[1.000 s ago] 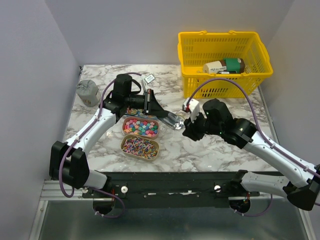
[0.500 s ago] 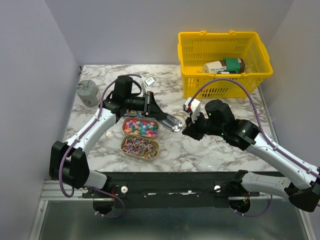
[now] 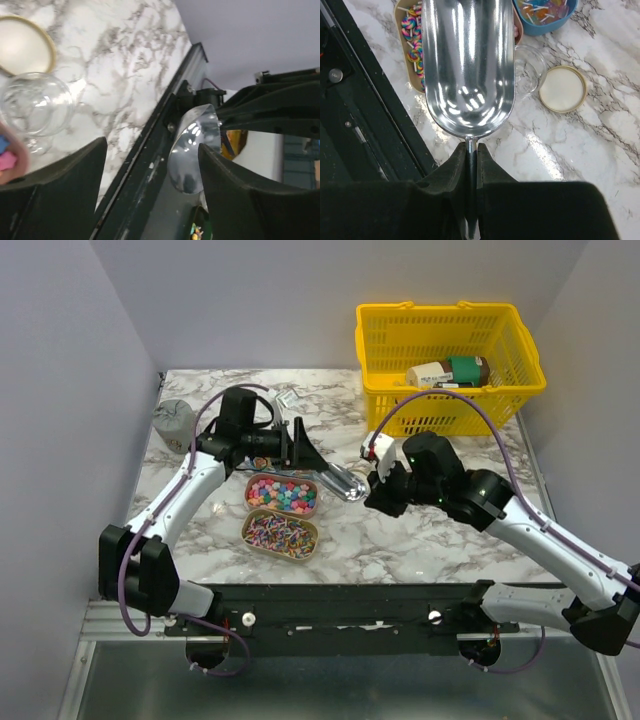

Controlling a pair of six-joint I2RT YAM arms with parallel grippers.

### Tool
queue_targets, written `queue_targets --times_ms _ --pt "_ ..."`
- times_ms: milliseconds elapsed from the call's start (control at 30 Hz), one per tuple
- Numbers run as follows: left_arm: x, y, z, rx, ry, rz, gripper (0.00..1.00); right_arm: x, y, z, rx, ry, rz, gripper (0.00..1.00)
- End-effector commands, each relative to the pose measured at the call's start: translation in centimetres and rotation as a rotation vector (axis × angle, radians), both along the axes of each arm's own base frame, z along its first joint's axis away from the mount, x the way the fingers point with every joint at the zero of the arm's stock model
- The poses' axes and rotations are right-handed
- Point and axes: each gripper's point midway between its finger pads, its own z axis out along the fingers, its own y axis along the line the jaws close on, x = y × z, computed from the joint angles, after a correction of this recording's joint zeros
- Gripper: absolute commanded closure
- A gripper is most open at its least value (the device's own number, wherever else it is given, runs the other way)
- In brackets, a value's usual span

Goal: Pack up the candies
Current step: Pick up the spatula from the center of the board, then scoop the fake candies from the storage box.

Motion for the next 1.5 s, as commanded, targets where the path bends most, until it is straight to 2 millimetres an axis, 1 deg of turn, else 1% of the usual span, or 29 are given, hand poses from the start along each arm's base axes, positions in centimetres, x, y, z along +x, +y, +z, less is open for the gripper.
queue_targets --times_ms 0,33,67,100,167,200,233,300,367,467,600,633,733,767,800,833,900,933,1033,1100,1167,1200,1233,1267,1300,1333,1367,1433,1467 --pt "2.6 2.5 0.7 0.141 -0.13 0.146 0.18 0.2 -0.4 0.6 -0.052 0.001 0.008 0.99" --pt "2.4 2.7 0.4 0.156 -0.134 0.136 0.19 0.4 -0.4 0.8 -0.053 -0.002 0.005 0.99" --pt "2.3 2.7 0.2 0.16 -0.131 0.132 0.21 0.5 -0.1 1.8 -0.037 -0.019 0.01 0.99" --pt "2.1 2.7 0.0 0.164 -0.126 0.125 0.22 0.6 0.0 2.3 -0.029 -0.029 0.019 0.99" --pt "1.5 2.9 -1.2 0.181 -0.104 0.109 0.27 0.5 0.4 3.3 -0.013 -0.039 0.036 0.99" --pt "1.4 3.1 -1.7 0.19 -0.094 0.111 0.29 0.6 0.5 4.3 0.004 -0.055 0.042 0.99" --pt "1.1 3.2 -2.6 0.204 -0.075 0.107 0.32 0.6 0.6 4.9 0.017 -0.065 0.046 0.99" --pt "1.0 3.4 -3.5 0.219 -0.065 0.11 0.35 0.4 0.8 5.9 0.044 -0.082 0.065 0.99" --pt "0.8 3.5 -4.2 0.231 -0.052 0.113 0.38 -0.1 1.2 6.6 0.065 -0.08 0.098 0.99" --pt "0.6 3.6 -4.5 0.237 -0.054 0.113 0.39 -0.6 1.9 7.2 0.087 -0.057 0.131 0.99" --pt "1.2 4.1 -3.2 0.242 -0.095 0.14 0.39 -0.2 2.3 5.7 0.05 0.001 0.112 0.99" --pt "1.7 4.4 -2.1 0.236 -0.104 0.159 0.39 -0.2 2.3 4.5 0.017 0.049 0.1 0.99" --pt "2.6 5.2 -0.2 0.216 -0.139 0.209 0.31 -0.7 2.6 3.1 0.008 0.109 0.101 0.99" --pt "2.9 5.4 0.2 0.215 -0.15 0.224 0.29 -0.9 2.5 1.8 -0.006 0.137 0.098 0.99" --pt "3.0 5.7 0.5 0.218 -0.159 0.241 0.26 -1.0 2.5 1.4 -0.009 0.146 0.096 0.99" --pt "3.3 6.0 0.6 0.228 -0.162 0.262 0.21 -0.9 2.6 1.1 -0.004 0.156 0.086 0.99" --pt "3.5 6.6 0.6 0.229 -0.159 0.284 0.19 -0.9 2.5 0.2 -0.014 0.173 0.072 0.99" --pt "3.5 6.7 0.5 0.226 -0.158 0.287 0.18 -0.8 2.7 0.2 -0.002 0.176 0.066 0.99" --pt "3.6 7.4 -1.0 0.256 -0.125 0.325 0.17 -0.9 3.1 0.2 0.011 0.181 0.075 0.99" --pt "4.4 8.7 -1.8 0.302 -0.108 0.414 0.17 -0.8 3.4 -0.2 -0.009 0.182 0.084 0.99" --pt "5.0 10.2 -3.1 0.356 -0.078 0.495 0.17 -0.8 3.6 -0.8 -0.039 0.174 0.099 0.99" --pt "5.8 11.6 -3.9 0.41 -0.06 0.578 0.17 -0.8 3.7 -1.1 -0.051 0.175 0.102 0.99" --pt "5.8 12.8 -4.8 0.454 -0.025 0.628 0.19 -1.0 4.0 -2.0 -0.08 0.187 0.114 0.99" --pt "5.8 13.8 -5.6 0.497 0.003 0.671 0.19 -0.9 4.2 -2.0 -0.09 0.183 0.112 0.99" --pt "6.1 15.5 -6.5 0.569 0.019 0.742 0.2 -1.0 4.4 -2.3 -0.103 0.187 0.117 0.99" --pt "5.6 16.6 -7.4 0.598 0.07 0.786 0.26 -1.2 4.9 -2.9 -0.12 0.198 0.127 0.99" --pt "5.1 17.6 -8.6 0.632 0.11 0.82 0.27 -1.1 5.1 -2.9 -0.125 0.194 0.129 0.99" --pt "4.5 19.0 -9.4 0.647 0.156 0.885 0.32 -1.6 5.9 -3.2 -0.14 0.194 0.147 0.99" --pt "3.7 19.9 -10.7 0.666 0.195 0.909 0.33 -1.5 6.2 -3.8 -0.159 0.192 0.143 0.99"
